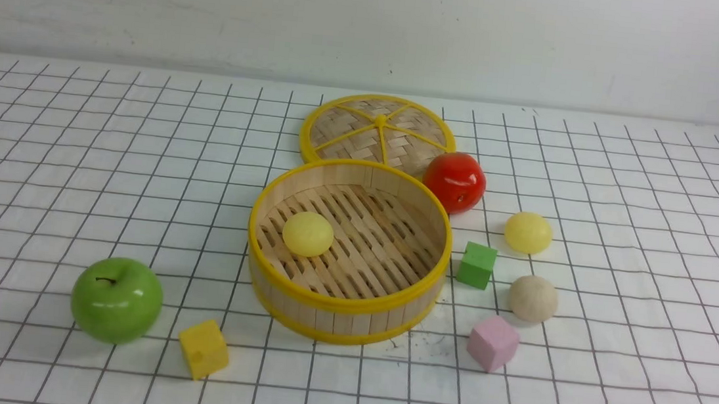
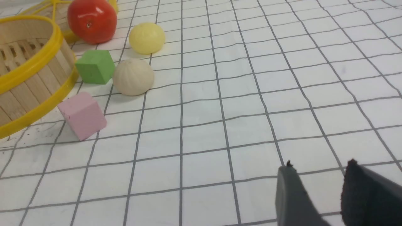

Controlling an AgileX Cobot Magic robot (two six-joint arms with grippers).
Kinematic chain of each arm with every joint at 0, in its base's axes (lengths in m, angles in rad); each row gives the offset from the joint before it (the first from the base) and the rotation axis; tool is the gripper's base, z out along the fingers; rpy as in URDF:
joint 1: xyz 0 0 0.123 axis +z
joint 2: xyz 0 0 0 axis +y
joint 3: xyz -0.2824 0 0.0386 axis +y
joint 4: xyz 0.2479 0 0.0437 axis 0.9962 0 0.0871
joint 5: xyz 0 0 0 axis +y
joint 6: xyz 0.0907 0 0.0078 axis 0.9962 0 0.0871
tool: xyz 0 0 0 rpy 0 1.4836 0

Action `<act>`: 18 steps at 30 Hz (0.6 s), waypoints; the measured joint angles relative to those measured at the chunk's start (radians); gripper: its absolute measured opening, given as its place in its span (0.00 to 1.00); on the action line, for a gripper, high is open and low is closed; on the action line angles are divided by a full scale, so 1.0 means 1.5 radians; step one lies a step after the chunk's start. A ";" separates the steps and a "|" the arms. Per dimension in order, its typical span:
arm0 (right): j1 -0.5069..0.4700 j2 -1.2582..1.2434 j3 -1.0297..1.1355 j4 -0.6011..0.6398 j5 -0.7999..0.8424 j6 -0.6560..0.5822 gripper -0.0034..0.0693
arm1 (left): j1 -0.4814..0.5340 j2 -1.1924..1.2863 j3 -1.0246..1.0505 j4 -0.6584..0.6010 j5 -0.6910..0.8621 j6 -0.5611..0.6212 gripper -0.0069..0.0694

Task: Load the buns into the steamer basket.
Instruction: Use the right arm to grab a steamed stuffed bun

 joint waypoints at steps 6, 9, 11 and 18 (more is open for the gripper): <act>0.000 0.000 0.000 0.000 0.000 0.000 0.38 | 0.000 -0.015 0.006 -0.032 -0.017 -0.019 0.16; 0.000 0.000 0.000 0.000 0.000 0.000 0.38 | 0.000 -0.015 0.006 -0.025 -0.018 -0.019 0.17; 0.000 0.000 0.000 0.000 0.000 0.000 0.38 | 0.000 -0.015 0.006 -0.011 -0.021 -0.021 0.16; 0.000 0.000 0.000 0.000 0.000 0.000 0.38 | 0.000 -0.015 0.006 0.034 -0.028 -0.021 0.07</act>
